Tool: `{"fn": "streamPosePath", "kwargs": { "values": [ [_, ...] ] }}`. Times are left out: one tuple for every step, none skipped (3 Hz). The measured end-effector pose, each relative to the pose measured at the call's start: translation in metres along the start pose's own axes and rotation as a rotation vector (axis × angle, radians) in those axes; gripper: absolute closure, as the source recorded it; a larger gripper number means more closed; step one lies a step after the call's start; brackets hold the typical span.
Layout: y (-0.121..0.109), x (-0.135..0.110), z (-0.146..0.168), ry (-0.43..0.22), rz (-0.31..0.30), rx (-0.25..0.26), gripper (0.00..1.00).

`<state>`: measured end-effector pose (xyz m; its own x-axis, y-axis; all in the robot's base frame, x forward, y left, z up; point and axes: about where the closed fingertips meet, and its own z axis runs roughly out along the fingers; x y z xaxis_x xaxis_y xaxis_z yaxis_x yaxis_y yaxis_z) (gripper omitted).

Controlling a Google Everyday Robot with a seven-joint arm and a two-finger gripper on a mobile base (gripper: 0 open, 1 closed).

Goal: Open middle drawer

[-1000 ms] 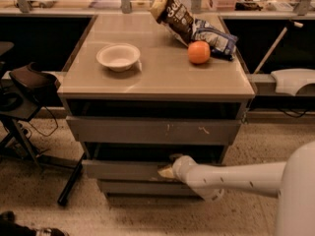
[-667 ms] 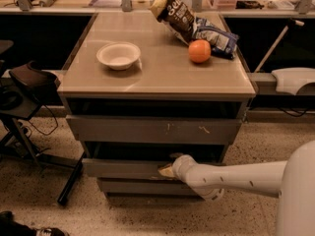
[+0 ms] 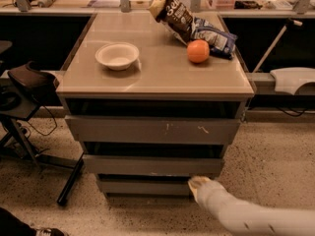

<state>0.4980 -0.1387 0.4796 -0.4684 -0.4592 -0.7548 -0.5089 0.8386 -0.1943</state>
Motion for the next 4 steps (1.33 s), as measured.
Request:
{"fn": "streamPosePath", "kwargs": {
  "values": [
    [-0.01, 0.107, -0.082, 0.161, 0.104, -0.007, 0.81],
    [-0.009, 0.128, -0.097, 0.188, 0.144, -0.014, 0.58],
    [-0.01, 0.127, -0.097, 0.187, 0.143, -0.013, 0.35],
    [-0.01, 0.127, -0.097, 0.187, 0.143, -0.013, 0.11]
  ]
}}
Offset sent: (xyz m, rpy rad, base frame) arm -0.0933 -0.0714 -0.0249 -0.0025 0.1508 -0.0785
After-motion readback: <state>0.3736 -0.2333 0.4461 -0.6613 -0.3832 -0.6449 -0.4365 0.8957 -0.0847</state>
